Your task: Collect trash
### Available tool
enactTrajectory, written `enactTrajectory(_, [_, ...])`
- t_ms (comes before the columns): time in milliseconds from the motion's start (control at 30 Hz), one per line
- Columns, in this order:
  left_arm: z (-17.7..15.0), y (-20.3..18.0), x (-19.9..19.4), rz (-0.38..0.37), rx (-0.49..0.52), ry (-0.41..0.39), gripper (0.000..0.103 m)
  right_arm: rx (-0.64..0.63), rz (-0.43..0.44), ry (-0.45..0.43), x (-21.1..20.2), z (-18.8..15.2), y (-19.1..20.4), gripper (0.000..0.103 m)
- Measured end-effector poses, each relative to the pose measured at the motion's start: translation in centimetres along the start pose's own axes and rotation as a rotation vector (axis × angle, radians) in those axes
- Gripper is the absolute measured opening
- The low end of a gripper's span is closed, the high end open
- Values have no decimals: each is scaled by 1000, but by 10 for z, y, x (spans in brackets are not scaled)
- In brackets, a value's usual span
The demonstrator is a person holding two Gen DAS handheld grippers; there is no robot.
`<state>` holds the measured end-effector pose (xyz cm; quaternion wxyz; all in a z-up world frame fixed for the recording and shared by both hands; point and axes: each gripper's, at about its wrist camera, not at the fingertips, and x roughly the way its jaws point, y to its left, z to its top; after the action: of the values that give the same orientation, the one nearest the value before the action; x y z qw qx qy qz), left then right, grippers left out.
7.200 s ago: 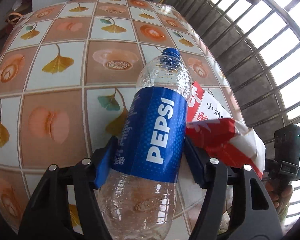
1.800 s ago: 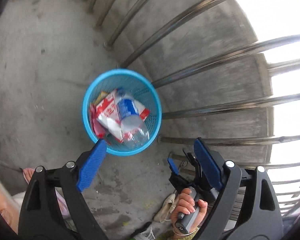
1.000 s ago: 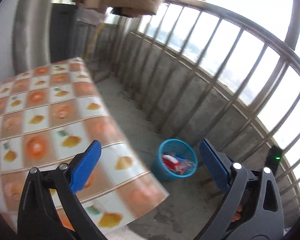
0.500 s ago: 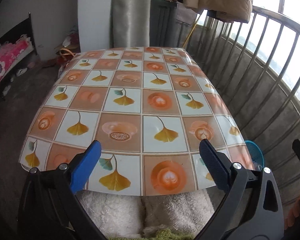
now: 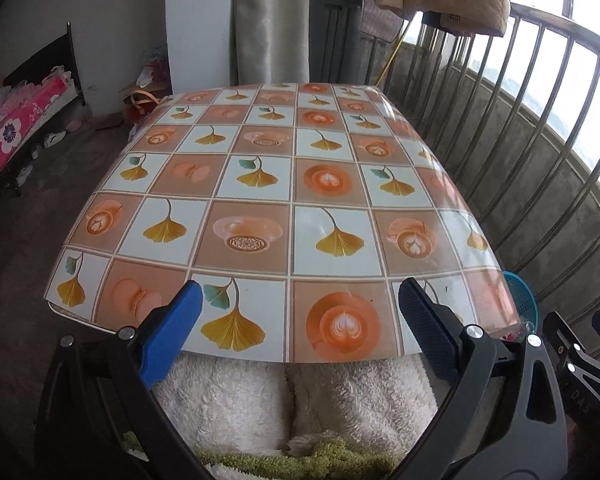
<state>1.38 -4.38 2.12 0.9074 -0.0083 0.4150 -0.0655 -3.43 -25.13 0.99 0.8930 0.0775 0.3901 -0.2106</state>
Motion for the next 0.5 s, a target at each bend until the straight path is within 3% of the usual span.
enactTrajectory(233, [-7,-11,10,43,61,46,94,11,-64,60,13,-11,-8,97])
enactTrajectory(500, [-7,-19,14,64,89,60,94,25,-123,72,19,-10,-24,97])
